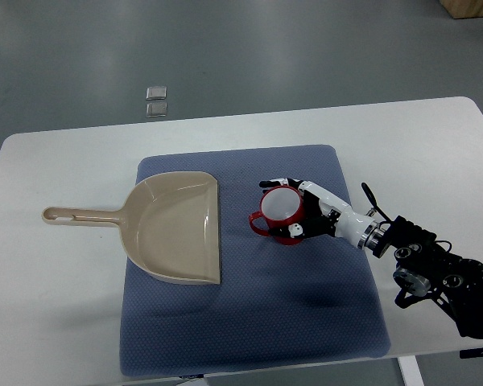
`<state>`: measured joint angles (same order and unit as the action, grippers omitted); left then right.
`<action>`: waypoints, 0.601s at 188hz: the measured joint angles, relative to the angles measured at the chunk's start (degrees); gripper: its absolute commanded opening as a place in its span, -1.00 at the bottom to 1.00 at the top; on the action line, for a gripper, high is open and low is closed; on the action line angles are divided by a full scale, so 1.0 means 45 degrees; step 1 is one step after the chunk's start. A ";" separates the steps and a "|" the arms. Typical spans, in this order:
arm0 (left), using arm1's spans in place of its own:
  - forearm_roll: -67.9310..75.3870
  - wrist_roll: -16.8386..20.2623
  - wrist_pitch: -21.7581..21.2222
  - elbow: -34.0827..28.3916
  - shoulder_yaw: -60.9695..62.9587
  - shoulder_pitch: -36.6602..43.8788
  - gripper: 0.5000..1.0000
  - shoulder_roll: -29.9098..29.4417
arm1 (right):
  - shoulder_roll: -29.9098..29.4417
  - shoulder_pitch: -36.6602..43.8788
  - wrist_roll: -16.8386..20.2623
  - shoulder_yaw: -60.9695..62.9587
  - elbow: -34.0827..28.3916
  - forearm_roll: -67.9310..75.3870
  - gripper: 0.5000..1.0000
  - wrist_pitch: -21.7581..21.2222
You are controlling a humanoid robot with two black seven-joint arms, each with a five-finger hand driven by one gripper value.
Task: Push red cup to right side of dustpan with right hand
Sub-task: 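Push the red mug with the right hand toward the dustpan's edge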
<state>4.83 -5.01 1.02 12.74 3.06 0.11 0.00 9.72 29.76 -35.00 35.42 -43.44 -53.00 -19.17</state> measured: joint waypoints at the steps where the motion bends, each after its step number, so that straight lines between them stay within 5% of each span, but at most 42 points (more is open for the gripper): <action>1: 0.0000 0.0000 0.0000 0.0000 -0.0002 0.0002 1.00 0.0000 | -0.0003 -0.0004 0.0000 0.0000 0.0000 0.0000 0.64 0.0000; 113: 0.0000 0.0001 -0.0004 0.0019 0.0001 0.0017 1.00 0.0000 | -0.0781 -0.0440 0.0000 0.0013 -0.0148 0.0020 0.64 0.0183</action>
<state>4.83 -5.01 1.00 12.82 3.07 0.19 0.00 6.21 27.78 -35.00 35.48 -44.11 -52.91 -18.35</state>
